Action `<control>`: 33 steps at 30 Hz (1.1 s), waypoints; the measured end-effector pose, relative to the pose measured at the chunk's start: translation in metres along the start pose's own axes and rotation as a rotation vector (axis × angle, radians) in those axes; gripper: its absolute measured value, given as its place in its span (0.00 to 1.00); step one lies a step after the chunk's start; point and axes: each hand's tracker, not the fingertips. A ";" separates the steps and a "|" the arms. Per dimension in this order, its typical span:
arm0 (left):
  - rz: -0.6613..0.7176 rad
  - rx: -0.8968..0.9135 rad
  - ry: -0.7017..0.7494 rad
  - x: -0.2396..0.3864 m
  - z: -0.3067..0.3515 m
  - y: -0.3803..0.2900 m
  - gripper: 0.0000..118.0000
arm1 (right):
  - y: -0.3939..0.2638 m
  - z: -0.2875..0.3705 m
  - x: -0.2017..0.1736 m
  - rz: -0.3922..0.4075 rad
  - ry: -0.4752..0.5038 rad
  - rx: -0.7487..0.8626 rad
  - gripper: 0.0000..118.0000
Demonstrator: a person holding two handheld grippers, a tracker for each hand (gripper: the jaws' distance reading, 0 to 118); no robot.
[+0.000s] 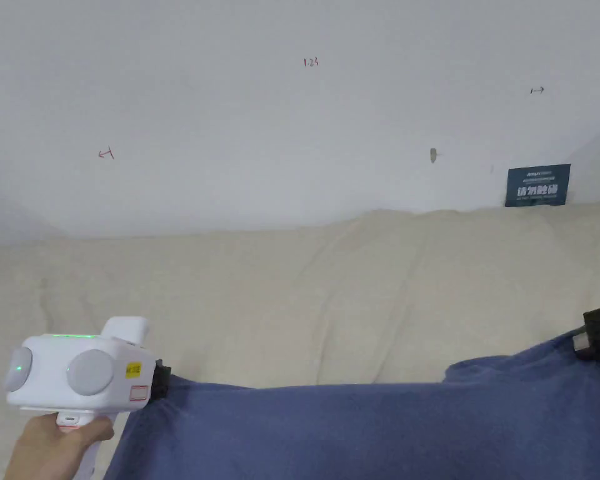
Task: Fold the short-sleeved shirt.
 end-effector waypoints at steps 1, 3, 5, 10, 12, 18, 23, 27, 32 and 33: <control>0.021 0.033 0.006 -0.002 0.013 0.004 0.03 | 0.004 0.010 -0.002 0.000 0.006 0.012 0.02; 0.035 0.050 -0.006 -0.005 0.038 0.013 0.03 | 0.013 0.029 -0.009 -0.002 0.010 0.040 0.02; 0.029 0.088 0.026 -0.008 0.062 0.025 0.03 | 0.026 0.052 -0.016 0.016 0.018 0.075 0.02; 0.053 0.209 0.052 -0.018 0.123 0.065 0.03 | 0.067 0.113 -0.032 -0.001 0.024 0.190 0.02; 0.061 0.263 0.060 -0.021 0.143 0.083 0.03 | 0.082 0.129 -0.037 0.004 0.027 0.217 0.02; 0.063 0.359 0.089 -0.018 0.190 0.138 0.03 | 0.153 0.180 -0.057 -0.024 0.023 0.299 0.02; 0.063 0.425 0.104 -0.023 0.197 0.194 0.03 | 0.211 0.203 -0.068 -0.047 0.033 0.377 0.02; 0.096 0.581 0.157 -0.024 0.210 0.235 0.03 | 0.255 0.222 -0.074 -0.038 0.037 0.450 0.02; 0.052 0.626 0.173 -0.027 0.228 0.300 0.03 | 0.311 0.259 -0.078 -0.106 0.079 0.550 0.02; 0.040 0.671 0.158 -0.027 0.234 0.311 0.03 | 0.319 0.265 -0.081 -0.111 0.076 0.566 0.02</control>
